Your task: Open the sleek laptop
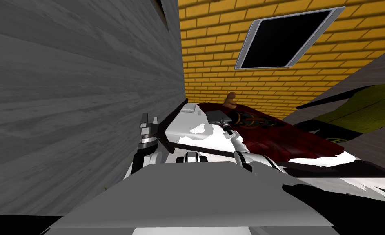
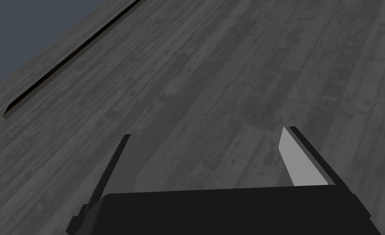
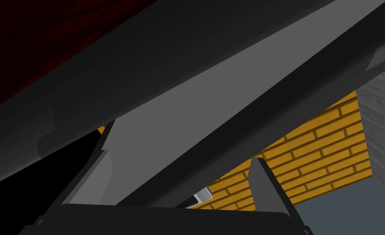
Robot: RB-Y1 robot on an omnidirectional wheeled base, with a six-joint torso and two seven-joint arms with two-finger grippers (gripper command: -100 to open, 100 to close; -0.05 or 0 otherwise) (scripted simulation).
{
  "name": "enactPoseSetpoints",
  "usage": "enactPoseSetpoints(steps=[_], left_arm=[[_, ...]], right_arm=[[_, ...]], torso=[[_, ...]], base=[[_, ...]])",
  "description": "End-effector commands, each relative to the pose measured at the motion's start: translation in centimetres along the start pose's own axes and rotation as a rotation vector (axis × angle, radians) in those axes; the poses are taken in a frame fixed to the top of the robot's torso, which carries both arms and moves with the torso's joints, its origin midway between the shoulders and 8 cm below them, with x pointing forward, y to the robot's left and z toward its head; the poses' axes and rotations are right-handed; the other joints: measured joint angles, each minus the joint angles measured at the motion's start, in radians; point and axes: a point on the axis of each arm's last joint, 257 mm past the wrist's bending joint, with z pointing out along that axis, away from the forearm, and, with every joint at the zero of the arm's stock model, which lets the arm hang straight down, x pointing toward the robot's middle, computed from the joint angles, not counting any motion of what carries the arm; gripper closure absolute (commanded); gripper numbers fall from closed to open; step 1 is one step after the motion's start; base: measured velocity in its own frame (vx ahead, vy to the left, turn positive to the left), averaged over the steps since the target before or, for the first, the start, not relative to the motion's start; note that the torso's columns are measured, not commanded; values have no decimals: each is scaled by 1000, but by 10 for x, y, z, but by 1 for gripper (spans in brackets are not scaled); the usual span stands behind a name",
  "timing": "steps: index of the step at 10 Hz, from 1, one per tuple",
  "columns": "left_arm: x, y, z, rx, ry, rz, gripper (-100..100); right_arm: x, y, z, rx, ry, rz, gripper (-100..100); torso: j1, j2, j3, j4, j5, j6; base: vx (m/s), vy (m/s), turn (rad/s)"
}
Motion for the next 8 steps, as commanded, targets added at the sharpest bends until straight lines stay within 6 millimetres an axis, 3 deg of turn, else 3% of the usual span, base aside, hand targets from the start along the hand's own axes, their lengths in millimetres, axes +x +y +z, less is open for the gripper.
enactPoseSetpoints(steps=[1,8], left_arm=[[0,0,0,0,0,0,0],[0,0,0,0,0,0,0]], right_arm=[[-22,-16,2,16,-13,4,-100],[-92,-72,-1,81,-58,-17,-100]], torso=[[0,0,0,0,0,0],[0,1,0,0,0,0]], base=[[-27,45,43],[-19,57,66]])
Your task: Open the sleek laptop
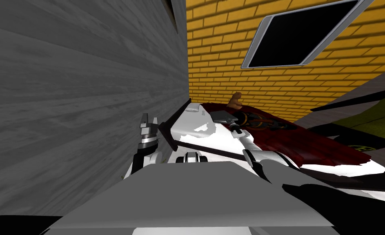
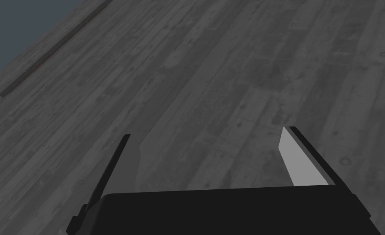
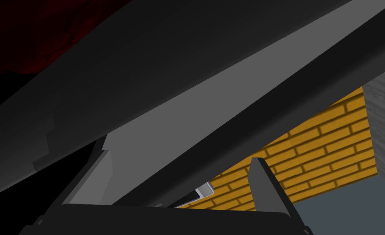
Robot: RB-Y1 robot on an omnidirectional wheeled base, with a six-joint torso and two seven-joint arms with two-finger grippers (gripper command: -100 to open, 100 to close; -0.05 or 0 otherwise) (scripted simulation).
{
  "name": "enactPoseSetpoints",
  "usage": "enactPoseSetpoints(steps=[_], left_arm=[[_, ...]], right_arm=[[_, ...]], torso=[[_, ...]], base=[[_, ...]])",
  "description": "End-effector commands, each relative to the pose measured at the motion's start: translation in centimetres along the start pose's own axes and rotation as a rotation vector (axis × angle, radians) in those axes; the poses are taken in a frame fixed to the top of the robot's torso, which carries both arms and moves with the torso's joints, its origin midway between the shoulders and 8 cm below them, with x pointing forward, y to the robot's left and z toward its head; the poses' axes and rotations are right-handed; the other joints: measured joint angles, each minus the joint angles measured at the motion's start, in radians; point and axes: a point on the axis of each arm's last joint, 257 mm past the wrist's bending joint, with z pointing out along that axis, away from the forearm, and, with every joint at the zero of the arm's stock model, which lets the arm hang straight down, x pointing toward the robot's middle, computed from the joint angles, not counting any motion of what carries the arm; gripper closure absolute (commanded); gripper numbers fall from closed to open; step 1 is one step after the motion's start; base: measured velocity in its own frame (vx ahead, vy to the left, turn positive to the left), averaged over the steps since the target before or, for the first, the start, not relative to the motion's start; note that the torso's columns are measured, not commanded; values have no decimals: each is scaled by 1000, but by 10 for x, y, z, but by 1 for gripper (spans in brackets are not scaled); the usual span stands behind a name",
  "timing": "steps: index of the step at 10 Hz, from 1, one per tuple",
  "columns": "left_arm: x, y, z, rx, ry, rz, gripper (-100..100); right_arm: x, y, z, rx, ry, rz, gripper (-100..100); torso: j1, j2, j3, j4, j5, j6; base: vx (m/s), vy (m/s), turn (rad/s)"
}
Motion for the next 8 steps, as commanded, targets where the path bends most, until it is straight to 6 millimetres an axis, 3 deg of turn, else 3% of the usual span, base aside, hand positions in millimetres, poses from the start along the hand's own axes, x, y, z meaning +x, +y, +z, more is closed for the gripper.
enactPoseSetpoints(steps=[1,2,3,8], left_arm=[[0,0,0,0,0,0,0],[0,0,0,0,0,0,0],[0,0,0,0,0,0,0],[0,0,0,0,0,0,0]], right_arm=[[-29,-18,2,27,-26,0,-100],[-23,-16,2,24,-17,-2,-100],[-23,-17,1,25,-18,-2,0],[-23,-16,1,24,-18,-2,0]], torso=[[2,0,0,1,1,-1],[1,0,0,0,0,0],[-1,-1,0,0,-1,-1],[0,-2,-1,-1,-1,-1]], base=[[-18,52,37],[-6,16,-2],[0,0,0],[0,0,0]])
